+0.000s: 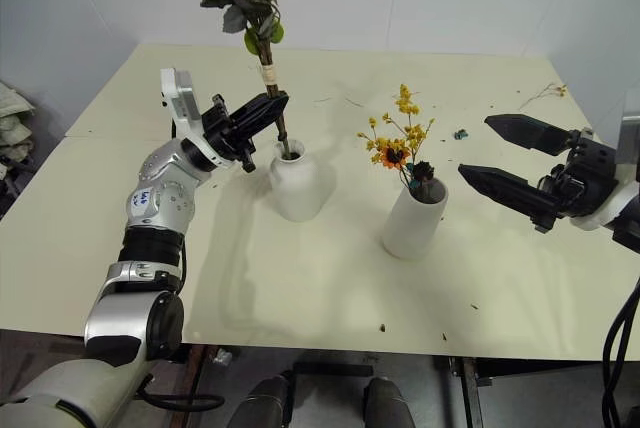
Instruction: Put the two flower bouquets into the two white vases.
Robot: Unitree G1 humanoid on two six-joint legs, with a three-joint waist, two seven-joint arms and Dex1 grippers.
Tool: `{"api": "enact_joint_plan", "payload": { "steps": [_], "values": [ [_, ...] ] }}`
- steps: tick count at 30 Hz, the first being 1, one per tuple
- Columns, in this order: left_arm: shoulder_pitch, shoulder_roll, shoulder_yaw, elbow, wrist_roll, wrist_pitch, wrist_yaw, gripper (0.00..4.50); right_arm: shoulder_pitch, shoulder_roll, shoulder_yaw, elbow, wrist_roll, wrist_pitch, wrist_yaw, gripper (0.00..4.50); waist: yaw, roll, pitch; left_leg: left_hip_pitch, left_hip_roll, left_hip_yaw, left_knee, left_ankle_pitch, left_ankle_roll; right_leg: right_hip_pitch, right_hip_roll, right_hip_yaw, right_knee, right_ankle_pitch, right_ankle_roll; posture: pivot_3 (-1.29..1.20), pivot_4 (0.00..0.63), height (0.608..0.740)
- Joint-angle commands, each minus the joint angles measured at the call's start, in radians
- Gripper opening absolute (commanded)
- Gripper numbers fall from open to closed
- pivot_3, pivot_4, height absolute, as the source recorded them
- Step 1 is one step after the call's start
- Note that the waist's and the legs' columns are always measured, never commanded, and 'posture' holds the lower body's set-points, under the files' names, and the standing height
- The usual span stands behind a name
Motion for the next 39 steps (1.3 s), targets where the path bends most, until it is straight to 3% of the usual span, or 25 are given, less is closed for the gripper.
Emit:
{"api": "enact_joint_plan", "payload": {
  "steps": [1,3,9,18,23,25,29,34,39],
  "values": [
    [-0.032,-0.003,0.021,0.018,-0.004,-0.040,-0.008,0.01,0.002,0.005,-0.038,-0.033,0.021,-0.017,-0.010,4.50,0.000,0.000,0.000,0.000,0.000,0.000,0.000,0.000,0.000,0.000,0.000,0.000,0.000,0.000,0.000,0.00,0.150,0.740],
    [-0.037,-0.004,0.028,0.041,-0.010,-0.048,-0.019,0.01,0.006,0.007,-0.039,-0.034,0.021,-0.019,-0.012,4.50,0.000,0.000,0.000,0.000,0.000,0.000,0.000,0.000,0.000,0.000,0.000,0.000,0.000,0.000,0.000,0.00,0.150,0.740],
    [-0.008,0.019,-0.004,-0.010,0.001,-0.013,-0.071,1.71,0.016,0.020,-0.034,-0.048,0.022,-0.023,-0.021,4.50,0.000,0.000,0.000,0.000,0.000,0.000,0.000,0.000,0.000,0.000,0.000,0.000,0.000,0.000,0.000,0.00,0.150,0.740],
    [0.022,0.166,-0.063,-0.072,0.093,0.052,-0.093,4.36,0.007,0.034,-0.012,-0.029,0.006,-0.051,-0.012,4.50,-0.001,0.000,0.000,0.000,0.000,0.000,-0.001,0.000,0.000,0.000,0.000,0.000,0.000,0.000,0.000,0.00,0.150,0.740],
    [-0.010,0.286,-0.145,-0.067,0.185,0.111,-0.145,4.46,-0.010,0.051,0.014,-0.013,-0.011,-0.075,-0.004,4.50,-0.001,0.000,0.000,0.000,0.000,0.000,-0.001,0.000,0.000,0.000,0.000,0.000,0.000,0.000,0.000,0.00,0.150,0.740],
    [-0.018,0.373,-0.194,-0.089,0.191,0.191,-0.277,4.46,-0.010,0.058,0.024,-0.008,-0.018,-0.087,0.002,4.50,-0.004,0.000,0.000,0.000,0.000,0.000,-0.002,0.000,0.000,0.000,0.001,0.000,0.000,0.000,0.000,0.00,0.150,0.740],
    [-0.031,0.454,-0.211,-0.048,0.231,0.100,-0.364,4.46,-0.004,0.067,0.033,-0.002,-0.033,-0.104,0.012,4.50,-0.010,0.000,0.000,0.000,0.001,0.000,-0.005,0.000,0.000,-0.002,0.001,0.000,0.000,-0.001,-0.001,0.00,0.150,0.740],
    [0.014,0.532,-0.150,-0.042,0.215,0.063,-0.391,4.46,0.020,0.052,0.035,0.010,-0.050,-0.107,0.043,4.50,-0.012,0.000,0.000,0.000,0.001,0.000,-0.005,0.000,0.000,-0.002,0.001,0.000,0.000,-0.001,-0.002,0.00,0.150,0.740],
    [0.205,0.577,-0.013,-0.243,0.109,0.162,-0.321,4.46,0.017,0.005,0.059,0.056,-0.092,-0.105,0.104,4.50,-0.029,0.000,0.000,0.000,0.002,0.000,-0.007,0.000,0.000,-0.004,0.000,0.001,0.001,-0.001,-0.002,0.00,0.150,0.740]
  ]
}}
